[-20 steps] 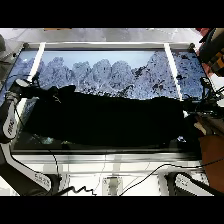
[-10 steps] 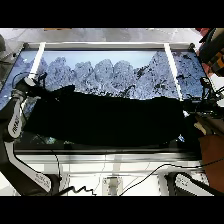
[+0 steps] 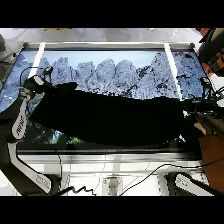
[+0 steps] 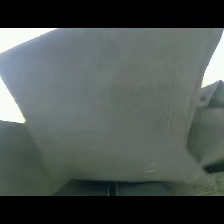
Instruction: Fold the clothes and pants, and hang the long-sleeved shirts on hangers.
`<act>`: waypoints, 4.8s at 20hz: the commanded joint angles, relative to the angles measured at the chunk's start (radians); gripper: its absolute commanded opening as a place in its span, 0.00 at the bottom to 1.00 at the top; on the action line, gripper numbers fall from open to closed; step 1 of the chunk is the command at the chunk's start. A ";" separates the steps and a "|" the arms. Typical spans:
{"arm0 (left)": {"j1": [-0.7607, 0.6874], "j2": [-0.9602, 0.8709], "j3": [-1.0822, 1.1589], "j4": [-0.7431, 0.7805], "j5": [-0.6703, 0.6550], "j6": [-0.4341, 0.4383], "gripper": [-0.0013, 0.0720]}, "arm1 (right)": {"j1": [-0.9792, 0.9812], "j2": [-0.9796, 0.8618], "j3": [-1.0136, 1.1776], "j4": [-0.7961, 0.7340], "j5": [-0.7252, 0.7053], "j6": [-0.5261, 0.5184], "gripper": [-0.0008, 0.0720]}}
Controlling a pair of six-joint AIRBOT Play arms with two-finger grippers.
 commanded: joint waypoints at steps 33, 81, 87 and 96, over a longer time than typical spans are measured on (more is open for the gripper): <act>-0.029 0.481 -0.617 0.317 0.520 -0.238 0.96 | -0.002 0.172 -0.082 -0.001 0.011 0.045 0.04; -0.052 0.178 -0.079 0.402 -0.046 -0.404 0.61 | -0.002 0.172 -0.082 -0.081 -0.154 0.046 0.04; 0.164 0.169 -0.079 -0.017 -0.144 -0.404 0.71 | -0.002 0.137 -0.082 -0.077 -0.153 0.047 0.04; 0.087 0.014 -0.079 -0.259 0.050 -0.407 0.87 | -0.002 0.109 -0.088 -0.076 -0.140 0.048 0.04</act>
